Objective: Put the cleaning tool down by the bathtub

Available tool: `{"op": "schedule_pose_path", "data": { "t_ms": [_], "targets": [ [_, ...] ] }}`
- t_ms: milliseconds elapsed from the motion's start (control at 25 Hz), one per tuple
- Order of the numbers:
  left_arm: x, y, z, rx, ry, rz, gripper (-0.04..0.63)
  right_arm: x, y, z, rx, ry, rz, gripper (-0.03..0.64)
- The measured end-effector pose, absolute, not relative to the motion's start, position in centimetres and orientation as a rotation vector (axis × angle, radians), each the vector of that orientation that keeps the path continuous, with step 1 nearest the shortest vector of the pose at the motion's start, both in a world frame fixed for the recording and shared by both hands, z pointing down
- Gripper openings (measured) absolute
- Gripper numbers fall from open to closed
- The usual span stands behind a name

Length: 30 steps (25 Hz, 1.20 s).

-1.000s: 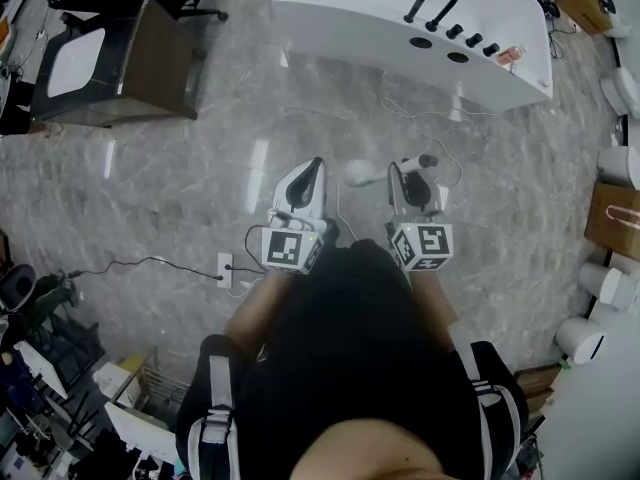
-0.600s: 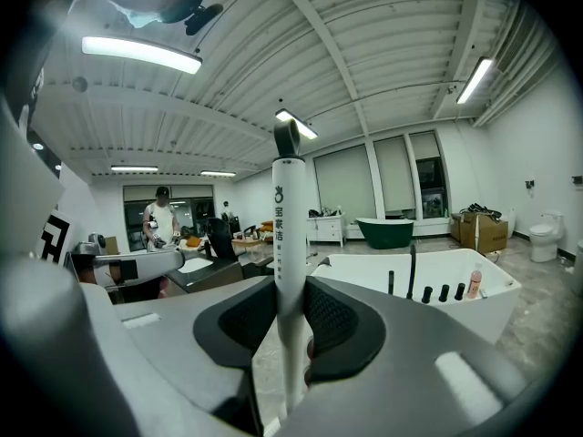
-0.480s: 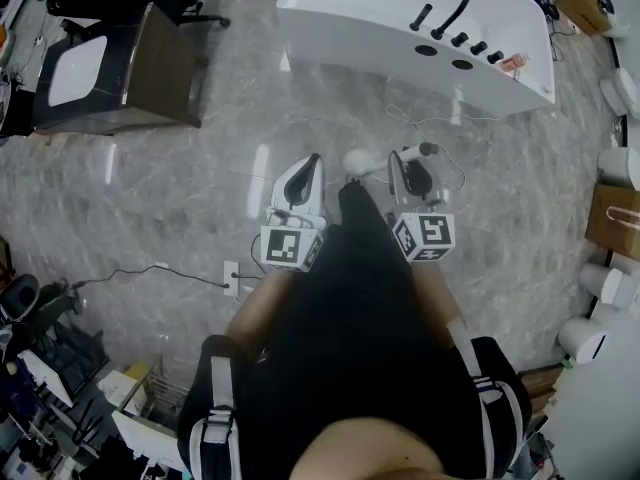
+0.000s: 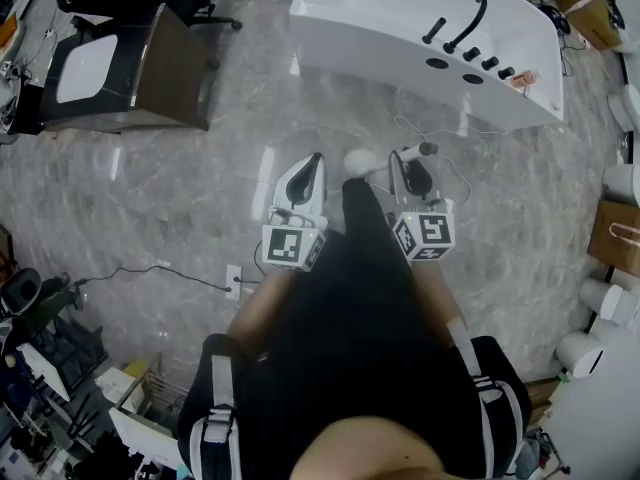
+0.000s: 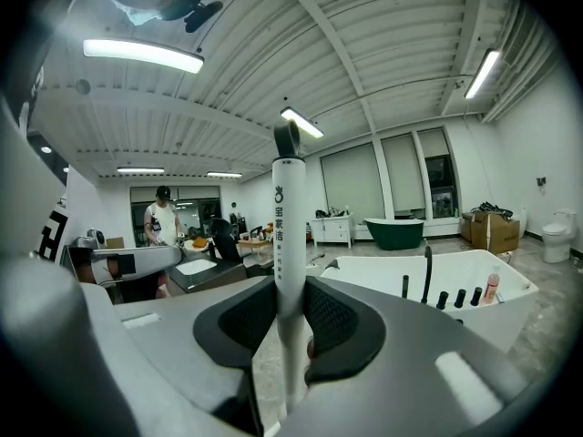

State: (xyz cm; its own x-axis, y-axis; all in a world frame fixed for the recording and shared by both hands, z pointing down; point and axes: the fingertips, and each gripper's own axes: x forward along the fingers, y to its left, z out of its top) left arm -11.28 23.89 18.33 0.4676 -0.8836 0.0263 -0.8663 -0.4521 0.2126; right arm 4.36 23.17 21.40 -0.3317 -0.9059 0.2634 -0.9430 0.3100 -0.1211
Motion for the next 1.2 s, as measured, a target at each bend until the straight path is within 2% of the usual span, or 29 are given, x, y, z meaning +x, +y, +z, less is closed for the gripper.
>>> {"op": "schedule_pose_path", "data": {
  "t_ms": [1200],
  "targets": [
    [-6.0,9.0,20.4,2.423,-1.61,-0.06,0.008,8.0,8.1,24.7,1.575,-2.467,0.45,0.098]
  ]
}}
